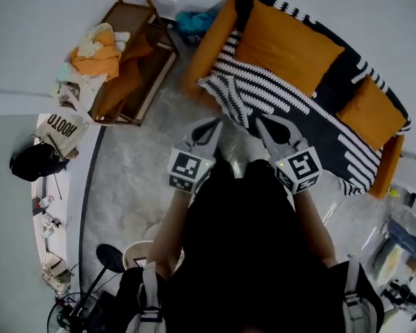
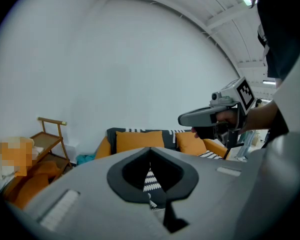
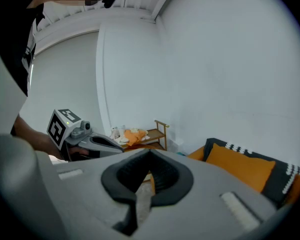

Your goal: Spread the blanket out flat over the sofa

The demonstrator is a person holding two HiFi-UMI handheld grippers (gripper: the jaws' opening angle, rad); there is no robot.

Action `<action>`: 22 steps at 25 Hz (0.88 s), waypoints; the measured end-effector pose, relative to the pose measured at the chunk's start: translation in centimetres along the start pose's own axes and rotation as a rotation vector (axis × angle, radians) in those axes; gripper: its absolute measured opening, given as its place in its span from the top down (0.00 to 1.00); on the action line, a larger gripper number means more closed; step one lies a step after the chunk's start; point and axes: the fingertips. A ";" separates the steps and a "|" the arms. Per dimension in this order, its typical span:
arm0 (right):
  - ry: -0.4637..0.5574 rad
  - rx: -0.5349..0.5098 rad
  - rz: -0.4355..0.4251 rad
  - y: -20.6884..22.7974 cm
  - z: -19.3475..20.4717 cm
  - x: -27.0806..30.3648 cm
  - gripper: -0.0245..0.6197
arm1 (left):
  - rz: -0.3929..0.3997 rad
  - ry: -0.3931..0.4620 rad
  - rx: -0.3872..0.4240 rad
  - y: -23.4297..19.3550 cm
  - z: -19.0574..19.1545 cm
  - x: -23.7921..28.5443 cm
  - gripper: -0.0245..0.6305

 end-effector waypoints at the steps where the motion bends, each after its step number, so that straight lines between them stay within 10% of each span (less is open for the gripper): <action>1: 0.006 0.007 0.014 0.2 -0.1 0.3 0.96 | 0.011 -0.005 0.003 -0.5 0.2 0.2 0.95; 22: -0.099 0.085 -0.072 8.9 6.9 10.6 0.96 | -0.008 -0.126 -0.084 -7.5 7.4 13.1 0.94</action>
Point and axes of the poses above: the fingertips, and each gripper's own axes: x forward along the fingers, y to its right, z out of its underside, and after that the axes turned 3 degrees about -y, right-handed
